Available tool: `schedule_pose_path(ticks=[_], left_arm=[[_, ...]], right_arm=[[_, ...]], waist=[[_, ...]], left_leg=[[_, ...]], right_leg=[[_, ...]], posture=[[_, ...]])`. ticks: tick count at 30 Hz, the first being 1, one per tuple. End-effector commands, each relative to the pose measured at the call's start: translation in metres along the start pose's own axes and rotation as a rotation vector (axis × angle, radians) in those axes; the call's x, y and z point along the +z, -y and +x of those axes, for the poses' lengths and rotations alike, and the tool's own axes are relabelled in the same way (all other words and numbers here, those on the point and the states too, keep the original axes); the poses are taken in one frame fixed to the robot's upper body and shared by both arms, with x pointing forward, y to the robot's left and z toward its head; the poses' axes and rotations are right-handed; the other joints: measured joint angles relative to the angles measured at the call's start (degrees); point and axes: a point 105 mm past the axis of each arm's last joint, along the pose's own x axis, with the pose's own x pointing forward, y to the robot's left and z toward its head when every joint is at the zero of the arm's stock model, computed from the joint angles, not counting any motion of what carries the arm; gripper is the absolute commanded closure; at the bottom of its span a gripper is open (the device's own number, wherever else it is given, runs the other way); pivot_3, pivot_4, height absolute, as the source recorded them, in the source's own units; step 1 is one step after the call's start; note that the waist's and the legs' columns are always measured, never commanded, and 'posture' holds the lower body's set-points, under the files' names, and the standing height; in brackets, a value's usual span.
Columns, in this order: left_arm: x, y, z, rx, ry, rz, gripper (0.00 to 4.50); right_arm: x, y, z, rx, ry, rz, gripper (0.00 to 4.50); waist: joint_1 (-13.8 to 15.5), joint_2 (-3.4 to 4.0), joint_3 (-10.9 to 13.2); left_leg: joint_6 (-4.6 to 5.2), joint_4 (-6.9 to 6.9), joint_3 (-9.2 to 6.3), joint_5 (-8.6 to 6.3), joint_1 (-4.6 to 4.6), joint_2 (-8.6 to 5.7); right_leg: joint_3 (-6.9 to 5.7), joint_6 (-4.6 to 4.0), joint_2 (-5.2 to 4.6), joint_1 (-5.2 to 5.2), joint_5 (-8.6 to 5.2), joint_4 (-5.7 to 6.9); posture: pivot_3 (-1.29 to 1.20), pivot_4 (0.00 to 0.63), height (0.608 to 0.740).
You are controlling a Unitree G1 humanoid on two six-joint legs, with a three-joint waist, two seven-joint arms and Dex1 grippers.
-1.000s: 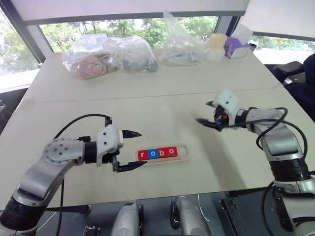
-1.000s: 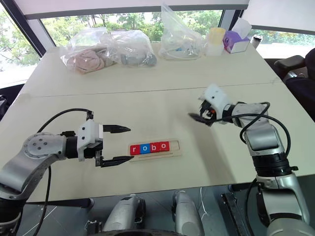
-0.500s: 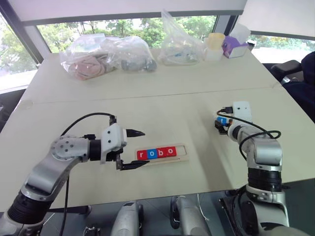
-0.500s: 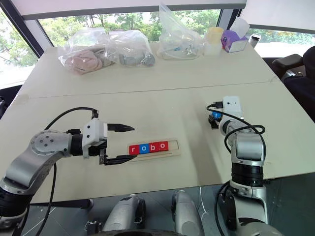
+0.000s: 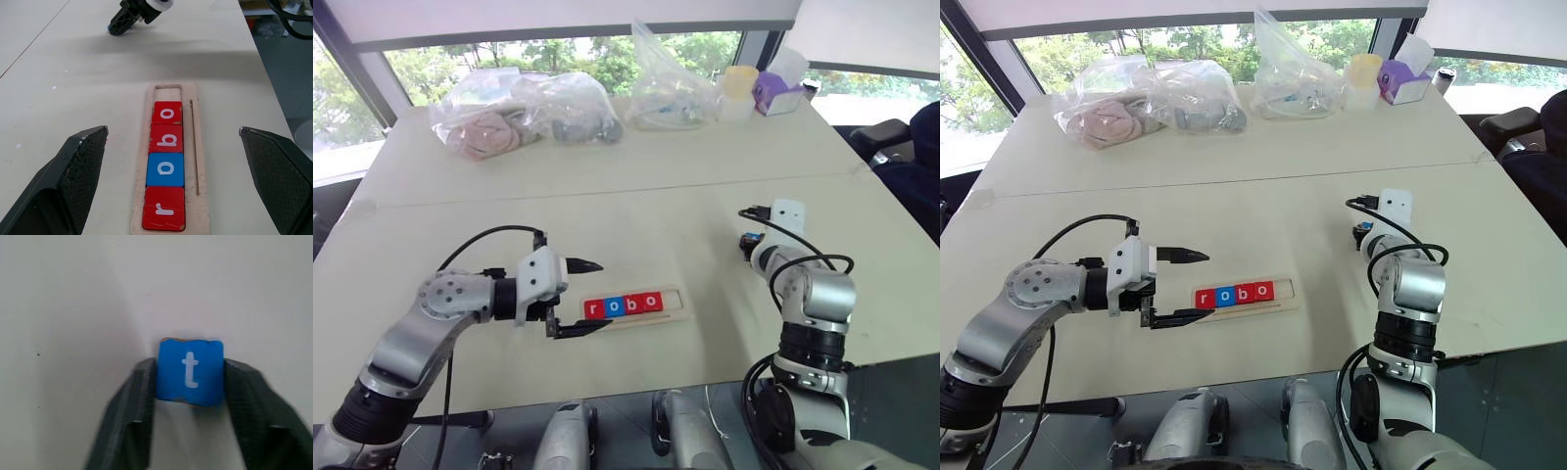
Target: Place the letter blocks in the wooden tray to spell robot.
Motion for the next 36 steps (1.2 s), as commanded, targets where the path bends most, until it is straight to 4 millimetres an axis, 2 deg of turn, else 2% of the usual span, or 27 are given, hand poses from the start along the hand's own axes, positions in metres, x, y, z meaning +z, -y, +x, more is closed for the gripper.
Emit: schedule_pose_path(ticks=[1,3,10,13,19,28,35,36], left_arm=[[0.008,-0.001,-0.001,0.011,0.017,0.043,0.0],[0.007,-0.001,-0.001,0.012,0.017,0.043,0.0],[0.006,-0.001,-0.002,0.011,0.017,0.041,0.0],[0.005,-0.001,-0.001,0.005,0.019,0.041,0.0],[0.005,-0.003,0.0,-0.004,0.021,0.044,0.0],[0.005,-0.003,0.001,-0.009,0.024,0.05,0.0],[0.005,-0.002,0.001,-0.004,0.024,0.051,0.0],[0.005,-0.002,0.001,-0.004,0.024,0.05,0.0]], right_arm=[[-0.008,-0.023,-0.004,0.096,-0.041,-0.021,3.33],[-0.009,-0.028,-0.012,0.134,-0.038,-0.073,3.33],[-0.044,-0.035,-0.078,0.348,-0.137,-0.231,3.33],[-0.054,-0.034,-0.093,0.375,-0.136,-0.263,3.33],[-0.063,-0.031,-0.104,0.355,-0.122,-0.257,3.33],[-0.062,-0.023,-0.096,0.229,-0.115,-0.212,3.33],[-0.065,-0.02,-0.096,0.205,-0.124,-0.224,3.33],[-0.065,-0.021,-0.097,0.211,-0.125,-0.228,2.83]], waist=[[-0.1,0.0,0.0],[0.0,0.01,0.0],[0.5,0.01,0.0],[0.5,0.01,0.0],[0.4,0.01,0.0],[0.4,0.01,0.0],[0.4,-0.02,0.0],[0.4,-0.02,0.0]], left_leg=[[0.0,-0.01,0.0,0.0,0.0,0.0],[0.0,-0.04,0.0,0.0,0.01,0.01],[0.01,-0.3,-0.11,-0.01,-0.03,-0.01],[0.0,-0.32,-0.1,-0.02,-0.04,-0.02],[-0.04,-0.34,-0.09,-0.04,-0.05,-0.02],[-0.01,-0.66,-0.05,-0.03,-0.13,-0.03],[-0.01,-0.73,-0.03,-0.02,-0.27,-0.09],[-0.01,-0.73,-0.03,-0.02,-0.28,-0.09]], right_leg=[[0.0,0.0,0.01,0.0,0.0,0.0],[0.0,0.0,0.01,-0.01,0.0,0.0],[-0.01,0.09,0.0,-0.06,-0.1,-0.1],[-0.02,0.12,-0.03,-0.06,-0.13,-0.17],[-0.04,0.11,-0.1,-0.09,-0.14,-0.24],[-0.06,0.11,-0.06,-0.12,-0.1,-0.66],[-0.06,0.11,-0.07,-0.1,-0.08,-0.92],[-0.06,0.11,-0.08,-0.1,-0.08,-0.93]], posture=[[0.0,0.15,0.74],[0.0,0.15,0.74],[0.0,0.15,0.74],[0.0,0.15,0.74],[0.0,0.15,0.74],[0.0,0.15,0.74],[0.0,0.15,0.74],[0.0,0.15,0.74]])
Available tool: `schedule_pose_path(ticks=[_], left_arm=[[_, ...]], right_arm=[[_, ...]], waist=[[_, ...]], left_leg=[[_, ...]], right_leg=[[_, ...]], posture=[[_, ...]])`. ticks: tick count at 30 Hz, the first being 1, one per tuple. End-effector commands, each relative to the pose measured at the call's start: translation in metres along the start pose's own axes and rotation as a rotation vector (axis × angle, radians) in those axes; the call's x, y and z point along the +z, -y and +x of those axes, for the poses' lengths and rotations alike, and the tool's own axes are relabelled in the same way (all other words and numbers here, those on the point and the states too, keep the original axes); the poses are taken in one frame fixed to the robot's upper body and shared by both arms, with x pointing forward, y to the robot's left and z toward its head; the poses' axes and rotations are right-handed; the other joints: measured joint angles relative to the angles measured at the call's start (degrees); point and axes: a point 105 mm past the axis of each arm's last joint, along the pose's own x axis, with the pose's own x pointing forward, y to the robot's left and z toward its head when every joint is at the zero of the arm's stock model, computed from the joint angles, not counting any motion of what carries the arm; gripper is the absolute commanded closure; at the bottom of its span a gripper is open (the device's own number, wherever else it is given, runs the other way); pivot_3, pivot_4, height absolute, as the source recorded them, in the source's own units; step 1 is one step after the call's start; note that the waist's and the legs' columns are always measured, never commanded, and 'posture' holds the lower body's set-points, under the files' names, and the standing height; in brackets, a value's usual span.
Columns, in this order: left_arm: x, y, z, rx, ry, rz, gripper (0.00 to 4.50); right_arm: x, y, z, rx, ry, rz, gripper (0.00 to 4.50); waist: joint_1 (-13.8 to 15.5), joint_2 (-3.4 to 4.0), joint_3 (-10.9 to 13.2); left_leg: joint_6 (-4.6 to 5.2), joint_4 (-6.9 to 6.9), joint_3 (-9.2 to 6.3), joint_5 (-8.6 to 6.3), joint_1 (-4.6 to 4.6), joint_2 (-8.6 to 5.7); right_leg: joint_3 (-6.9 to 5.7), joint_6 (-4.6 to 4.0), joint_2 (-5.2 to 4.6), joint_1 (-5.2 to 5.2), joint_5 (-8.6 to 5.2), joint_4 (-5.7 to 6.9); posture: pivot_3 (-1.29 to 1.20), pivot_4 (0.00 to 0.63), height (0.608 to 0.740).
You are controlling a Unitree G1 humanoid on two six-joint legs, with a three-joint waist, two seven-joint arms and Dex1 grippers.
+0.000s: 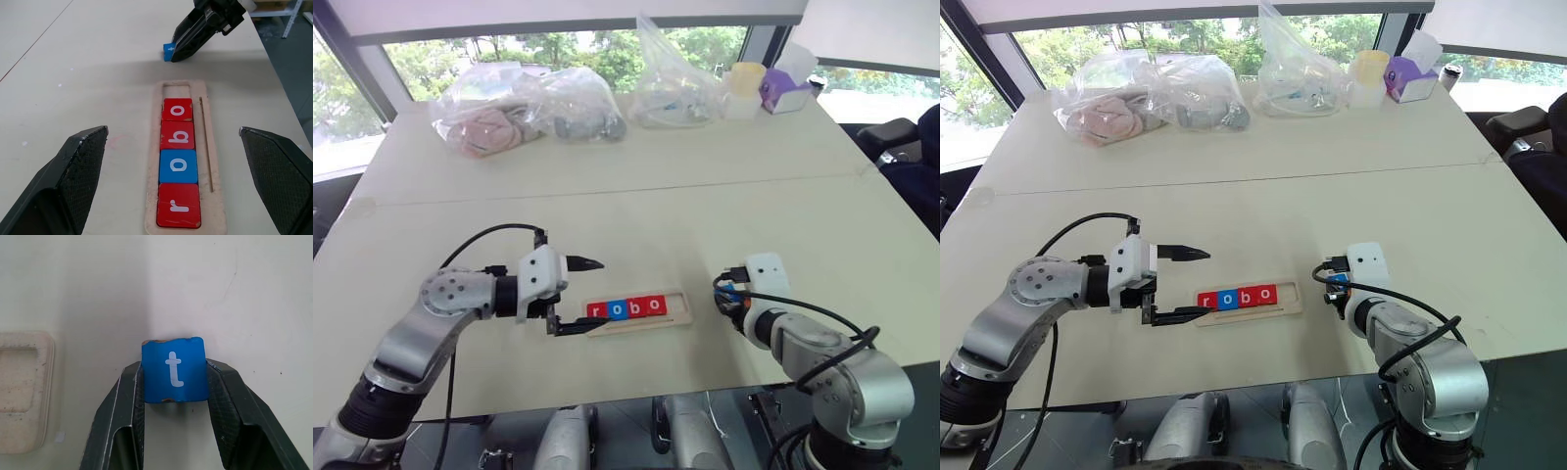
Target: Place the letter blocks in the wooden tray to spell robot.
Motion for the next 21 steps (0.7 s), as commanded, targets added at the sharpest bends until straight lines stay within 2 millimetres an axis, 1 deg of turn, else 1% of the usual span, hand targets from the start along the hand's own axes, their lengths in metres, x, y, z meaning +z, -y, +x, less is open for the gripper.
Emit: schedule_pose_path(ticks=[1,3,4,5,6,10,14,16,18,19,21], left_arm=[[0.006,0.001,0.0,0.0,0.015,0.03,0.0],[0.007,0.002,0.0,0.001,0.016,0.028,0.0],[0.007,0.002,0.0,0.0,0.015,0.028,0.0],[0.007,0.002,0.0,0.0,0.015,0.028,0.0],[0.007,0.003,0.0,0.0,0.014,0.028,0.0],[0.007,0.003,0.0,0.0,0.015,0.026,0.0],[0.008,0.003,0.001,0.004,0.019,0.024,0.0],[0.008,0.003,0.001,0.007,0.02,0.024,0.0],[0.008,0.003,0.001,0.009,0.021,0.022,0.0],[0.009,0.003,0.001,0.01,0.021,0.022,0.0],[0.01,0.003,0.001,0.012,0.022,0.019,0.0]], right_arm=[[-0.003,0.005,-0.002,-0.022,-0.013,-0.009,2.29],[-0.001,0.002,-0.003,0.008,-0.011,-0.037,1.38],[0.0,0.002,-0.004,0.023,-0.007,-0.062,0.73],[0.003,0.001,-0.006,0.045,-0.004,-0.093,0.34],[0.005,0.001,-0.007,0.059,-0.003,-0.114,0.07],[0.024,-0.001,-0.018,0.194,0.013,-0.285,0.07],[0.038,0.001,-0.028,0.406,0.05,-0.523,0.07],[0.039,0.002,-0.032,0.515,0.078,-0.614,0.07],[0.035,0.004,-0.035,0.63,0.094,-0.712,0.07],[0.031,0.009,-0.034,0.668,0.084,-0.721,0.07],[0.028,0.021,-0.027,0.689,0.084,-0.755,0.07]], waist=[[0.0,0.0,0.0],[0.1,-0.01,0.0],[0.1,-0.01,0.0],[0.1,-0.01,0.0],[0.1,-0.01,0.0],[0.0,0.02,0.0],[0.2,0.0,0.0],[0.3,-0.01,0.0],[0.3,-0.05,0.0],[0.3,-0.05,0.0],[0.3,-0.07,0.0]], left_leg=[[0.0,0.0,0.0,0.0,0.0,0.0],[0.0,0.0,-0.01,0.0,0.0,0.0],[0.0,0.0,-0.02,0.0,0.0,0.0],[0.0,0.0,-0.02,0.0,0.0,0.0],[0.0,0.0,-0.02,0.0,-0.01,-0.01],[0.01,0.0,-0.02,0.0,-0.11,-0.05],[0.03,-0.03,-0.13,0.0,-0.17,-0.05],[0.04,-0.05,-0.19,0.0,-0.21,-0.06],[0.05,-0.05,-0.22,-0.01,-0.23,-0.07],[0.05,-0.05,-0.21,-0.01,-0.23,-0.08],[0.05,-0.01,-0.2,0.0,-0.22,-0.08]], right_leg=[[0.0,0.0,0.0,0.0,0.0,0.0],[0.0,0.0,0.0,0.0,0.0,0.0],[-0.01,0.0,0.0,0.01,0.0,0.0],[-0.01,0.0,0.0,0.01,0.0,0.0],[-0.01,0.0,-0.01,0.01,-0.01,-0.01],[0.0,0.01,-0.02,-0.06,0.0,-0.03],[-0.08,0.03,0.05,-0.1,0.0,-0.02],[-0.14,0.05,0.06,-0.11,-0.02,-0.03],[-0.16,0.09,0.08,-0.1,-0.02,-0.04],[-0.15,0.14,0.07,-0.1,0.0,-0.04],[-0.15,0.27,0.07,-0.06,0.08,-0.04]], posture=[[0.0,0.15,0.74],[0.0,0.15,0.74],[0.0,0.15,0.74],[0.0,0.15,0.74],[0.0,0.15,0.74],[0.0,0.15,0.74],[0.0,0.15,0.74],[0.0,0.15,0.74],[0.0,0.15,0.74],[0.0,0.15,0.74],[0.0,0.15,0.74]])
